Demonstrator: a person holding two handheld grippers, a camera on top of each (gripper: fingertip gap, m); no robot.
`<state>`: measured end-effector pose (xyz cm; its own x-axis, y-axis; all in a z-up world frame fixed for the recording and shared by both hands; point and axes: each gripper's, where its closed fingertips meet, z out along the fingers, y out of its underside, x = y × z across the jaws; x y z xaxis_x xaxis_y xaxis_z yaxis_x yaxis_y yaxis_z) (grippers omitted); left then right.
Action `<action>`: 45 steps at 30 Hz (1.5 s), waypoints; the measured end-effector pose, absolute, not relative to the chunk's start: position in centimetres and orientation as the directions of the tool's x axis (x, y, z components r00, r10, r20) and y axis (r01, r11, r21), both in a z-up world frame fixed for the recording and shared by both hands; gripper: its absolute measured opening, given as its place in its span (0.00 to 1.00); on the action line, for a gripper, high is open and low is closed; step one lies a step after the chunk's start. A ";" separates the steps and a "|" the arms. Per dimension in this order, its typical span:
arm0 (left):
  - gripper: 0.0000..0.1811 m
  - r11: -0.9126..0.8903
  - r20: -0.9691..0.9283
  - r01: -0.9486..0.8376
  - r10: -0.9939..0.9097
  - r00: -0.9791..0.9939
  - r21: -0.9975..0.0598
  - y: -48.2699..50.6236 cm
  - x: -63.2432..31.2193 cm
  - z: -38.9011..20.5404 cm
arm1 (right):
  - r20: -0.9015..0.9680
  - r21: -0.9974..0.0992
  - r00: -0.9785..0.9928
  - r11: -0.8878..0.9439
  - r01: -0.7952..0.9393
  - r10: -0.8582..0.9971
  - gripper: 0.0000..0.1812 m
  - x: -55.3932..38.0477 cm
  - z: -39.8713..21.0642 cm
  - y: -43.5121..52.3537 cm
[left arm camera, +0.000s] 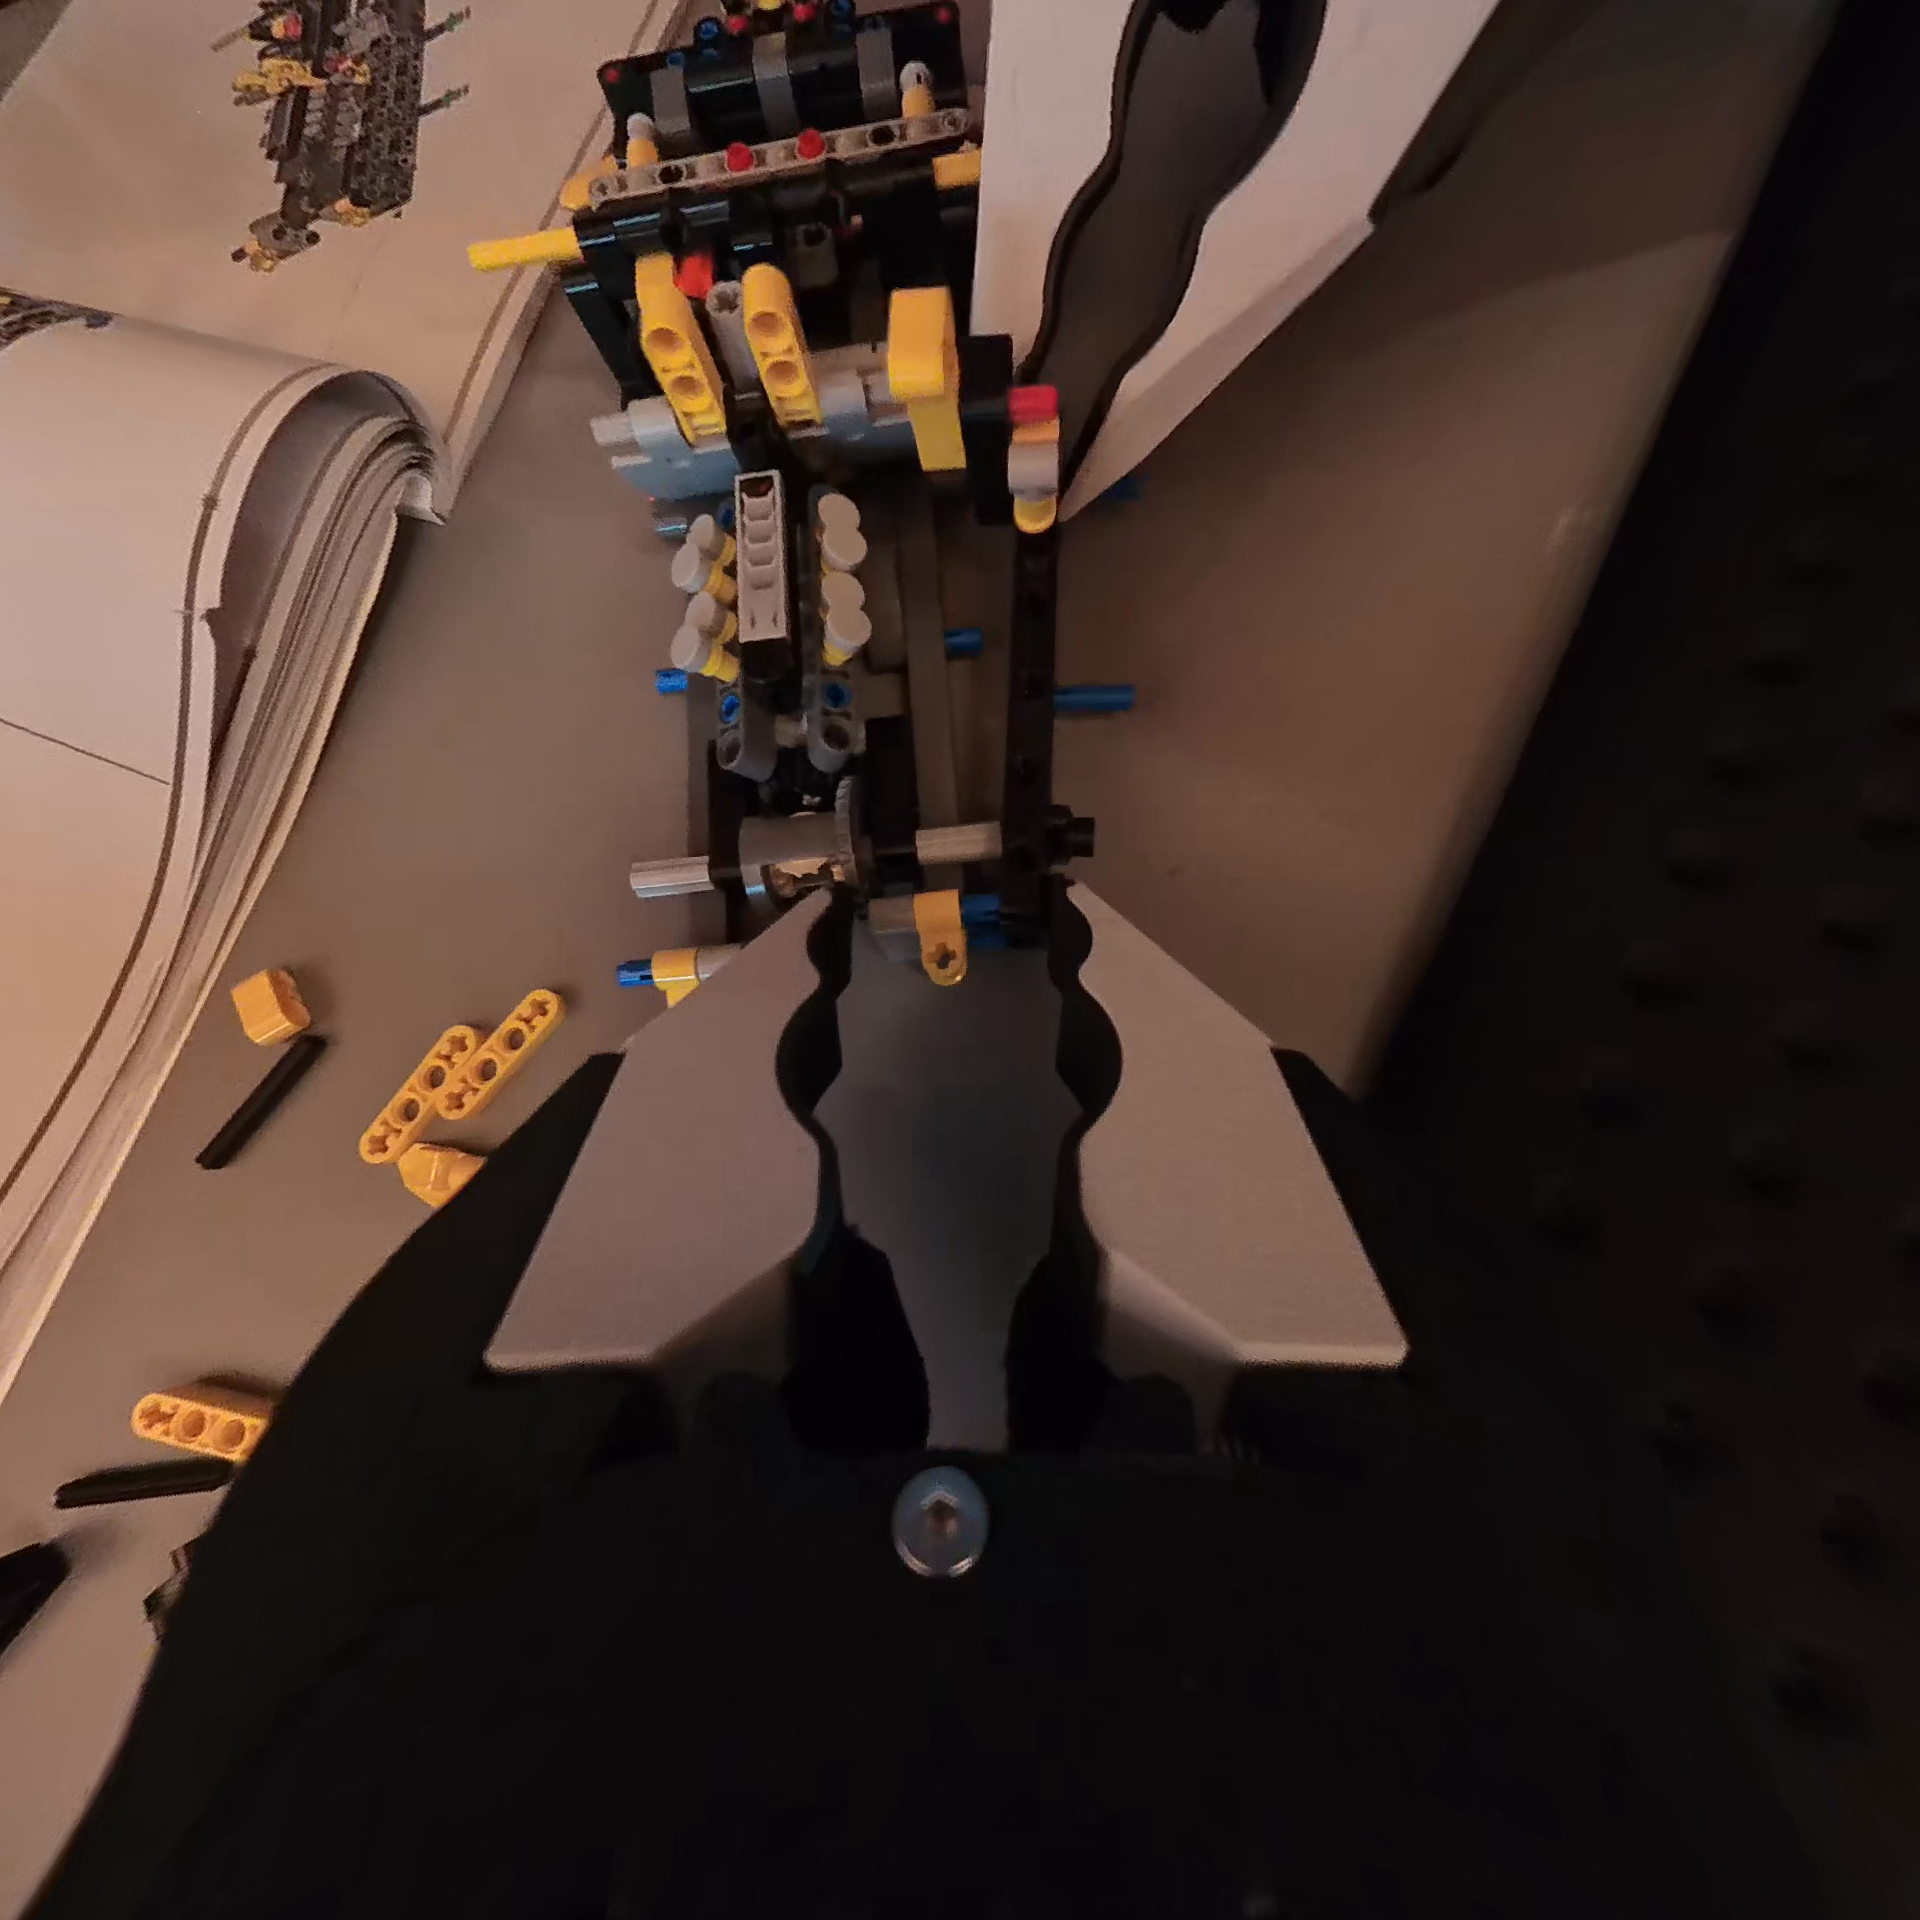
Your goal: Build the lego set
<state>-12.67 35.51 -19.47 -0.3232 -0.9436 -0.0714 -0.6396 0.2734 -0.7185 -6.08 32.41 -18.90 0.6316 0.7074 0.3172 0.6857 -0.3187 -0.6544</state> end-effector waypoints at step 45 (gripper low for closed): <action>0.24 0.281 -0.163 -0.538 -0.953 -0.257 -0.795 35.7 -12.5 -18.7 | 0.119 -0.457 0.279 -0.197 0.868 0.953 0.16 -13.4 -18.3 35.8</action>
<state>-12.47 35.75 -18.66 -0.2568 -0.9526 -0.1631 -0.5378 0.2811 -0.7949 -13.39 35.76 -18.33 0.2790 0.9529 0.1191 0.8675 -0.1969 -0.4568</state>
